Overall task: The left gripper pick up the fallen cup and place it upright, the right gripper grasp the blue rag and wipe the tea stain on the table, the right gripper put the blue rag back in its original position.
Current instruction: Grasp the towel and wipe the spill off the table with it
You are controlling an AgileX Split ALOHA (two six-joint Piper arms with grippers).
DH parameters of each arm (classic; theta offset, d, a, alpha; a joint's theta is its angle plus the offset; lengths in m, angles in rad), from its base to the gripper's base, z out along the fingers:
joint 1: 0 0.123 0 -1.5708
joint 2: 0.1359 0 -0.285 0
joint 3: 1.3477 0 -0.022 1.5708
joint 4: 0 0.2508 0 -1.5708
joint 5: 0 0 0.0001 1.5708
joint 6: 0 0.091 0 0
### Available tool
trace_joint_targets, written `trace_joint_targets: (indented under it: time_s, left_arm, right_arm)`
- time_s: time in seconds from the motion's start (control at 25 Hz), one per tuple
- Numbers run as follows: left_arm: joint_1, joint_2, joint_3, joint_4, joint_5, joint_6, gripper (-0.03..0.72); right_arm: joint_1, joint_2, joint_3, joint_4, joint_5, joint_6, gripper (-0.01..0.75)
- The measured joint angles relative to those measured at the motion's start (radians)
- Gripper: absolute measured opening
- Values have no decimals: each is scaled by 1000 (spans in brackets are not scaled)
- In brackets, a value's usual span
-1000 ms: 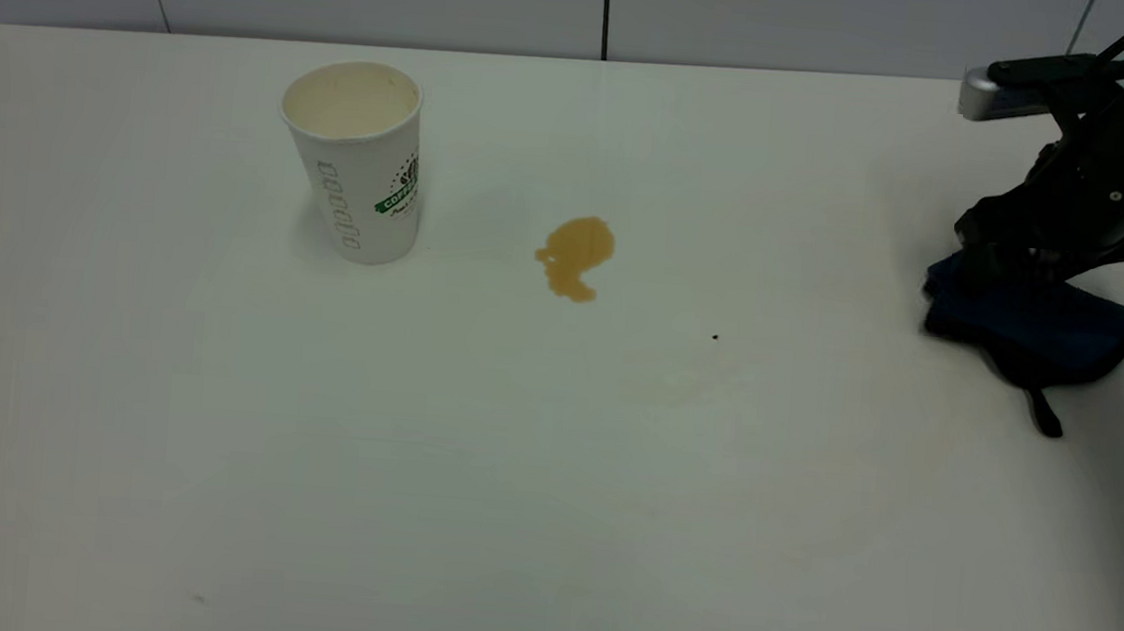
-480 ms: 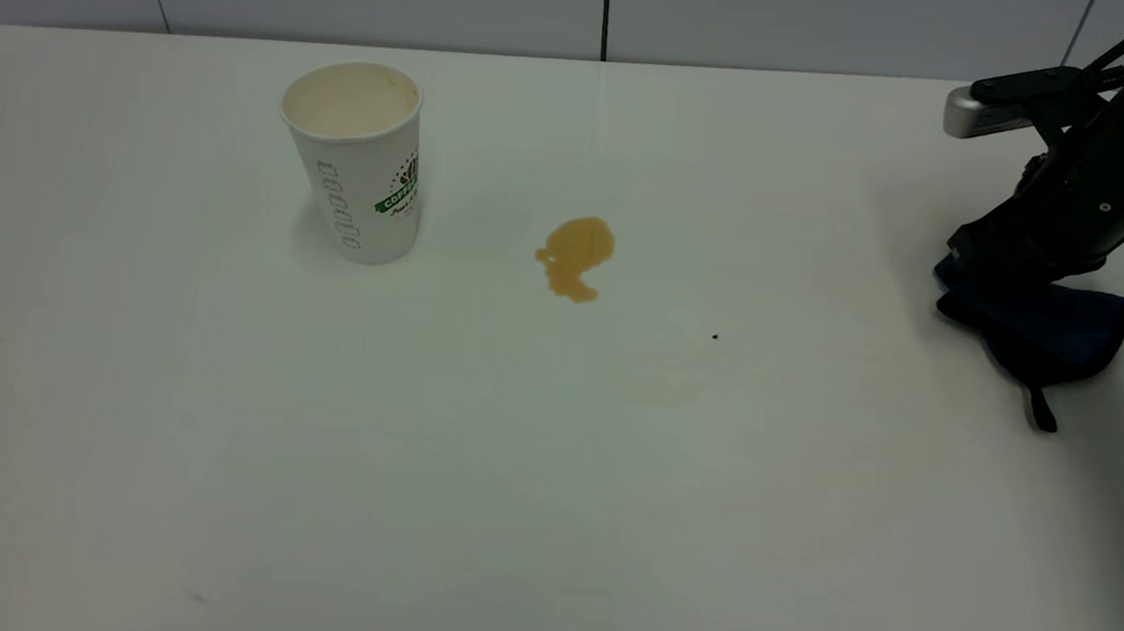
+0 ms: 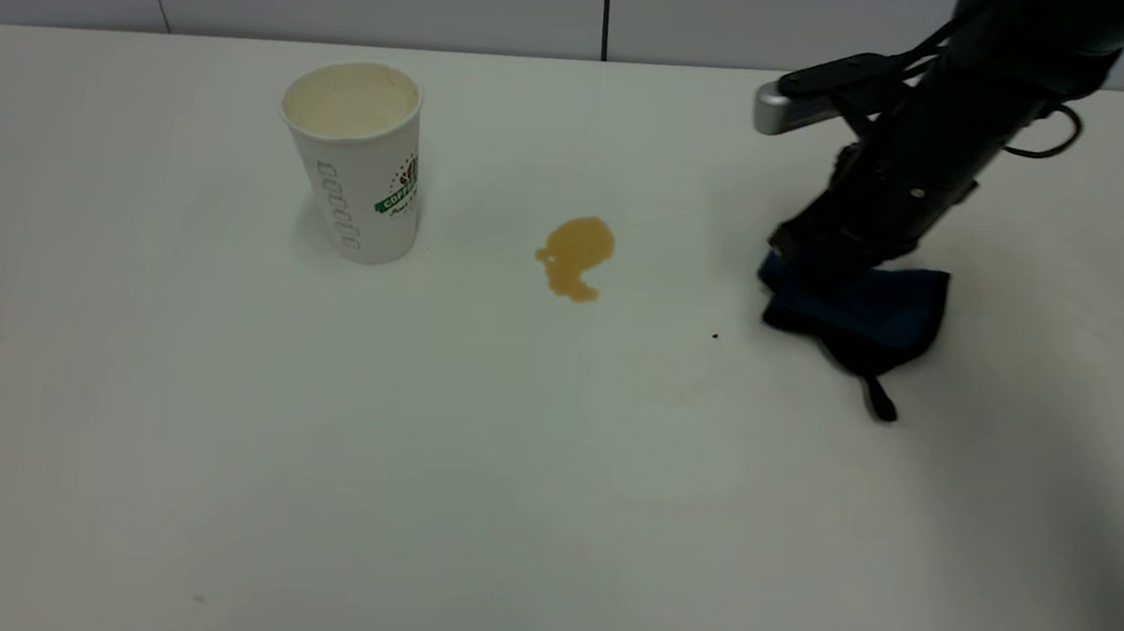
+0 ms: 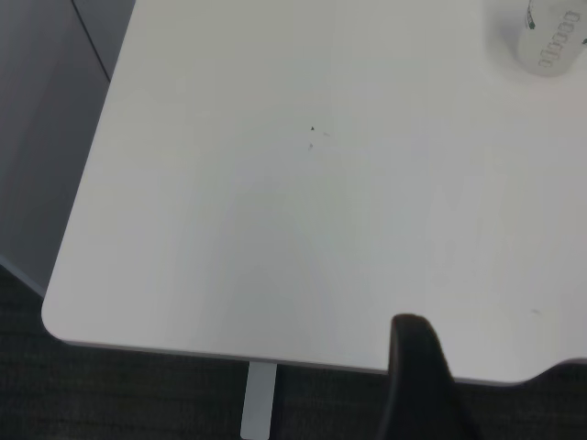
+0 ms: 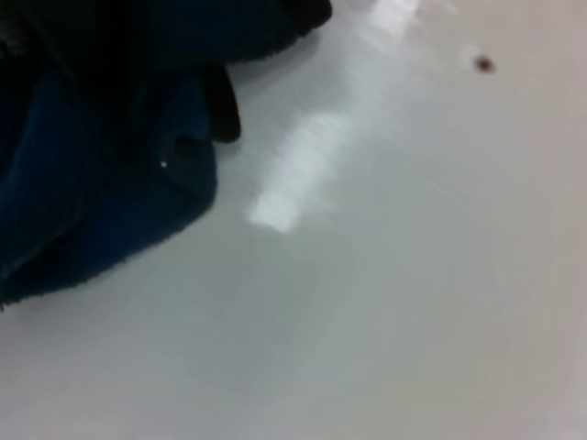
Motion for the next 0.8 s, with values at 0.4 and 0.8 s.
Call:
trace_joint_targets:
  time_s: [0.4, 0.8]
  left_arm:
    - [0, 0, 0, 0, 0, -1, 472]
    - [0, 0, 0, 0, 0, -1, 472]
  right_arm:
    - [160, 148, -312, 31, 10, 12, 40]
    - [261, 213, -464, 71, 70, 35, 40]
